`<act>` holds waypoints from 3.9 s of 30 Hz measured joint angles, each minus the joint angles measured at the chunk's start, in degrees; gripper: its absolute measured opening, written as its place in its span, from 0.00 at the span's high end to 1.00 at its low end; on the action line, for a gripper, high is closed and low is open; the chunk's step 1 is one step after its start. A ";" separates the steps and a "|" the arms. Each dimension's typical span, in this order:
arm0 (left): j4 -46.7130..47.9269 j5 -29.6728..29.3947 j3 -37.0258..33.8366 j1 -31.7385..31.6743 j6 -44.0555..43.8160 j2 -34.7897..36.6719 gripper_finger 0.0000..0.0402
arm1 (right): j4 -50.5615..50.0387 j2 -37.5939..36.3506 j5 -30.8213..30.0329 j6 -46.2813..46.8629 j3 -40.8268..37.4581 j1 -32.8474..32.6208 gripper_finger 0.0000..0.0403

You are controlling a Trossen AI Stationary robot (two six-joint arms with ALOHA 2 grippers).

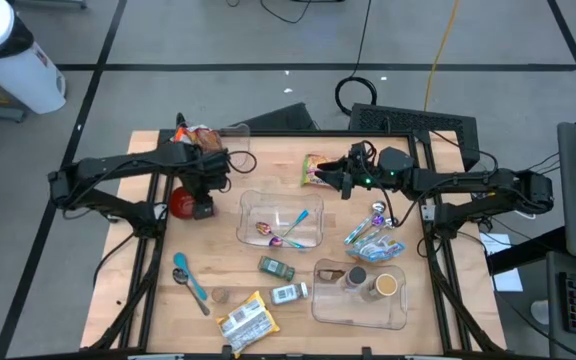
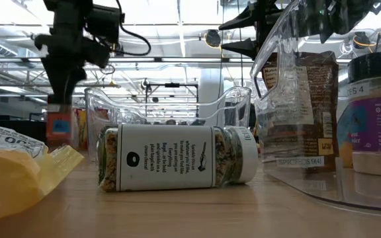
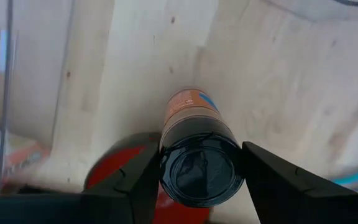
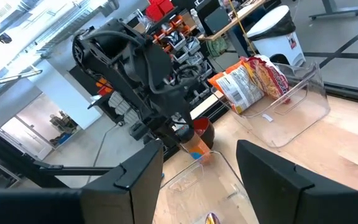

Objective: Pick & Place Food Item
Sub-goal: Put the orange seasoning bottle into the bottom transparent bin

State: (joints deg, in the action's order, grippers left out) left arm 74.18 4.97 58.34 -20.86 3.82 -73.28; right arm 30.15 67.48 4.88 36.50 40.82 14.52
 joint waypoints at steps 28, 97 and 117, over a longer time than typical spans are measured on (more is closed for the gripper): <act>8.72 2.56 39.51 6.52 1.75 -9.54 0.49 | -29.17 16.88 -0.33 -26.84 38.35 -10.51 0.41; -0.85 1.43 55.88 17.39 2.99 -17.64 0.19 | -21.27 26.21 -0.52 -16.18 38.62 -15.13 0.56; -2.39 2.98 57.89 11.43 -4.18 -3.28 0.19 | 9.16 26.21 1.36 -11.66 38.62 -8.86 0.57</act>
State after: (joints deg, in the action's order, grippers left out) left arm 71.79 7.95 116.24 -9.43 -0.36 -76.56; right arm 39.32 93.69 6.24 24.83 79.44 5.67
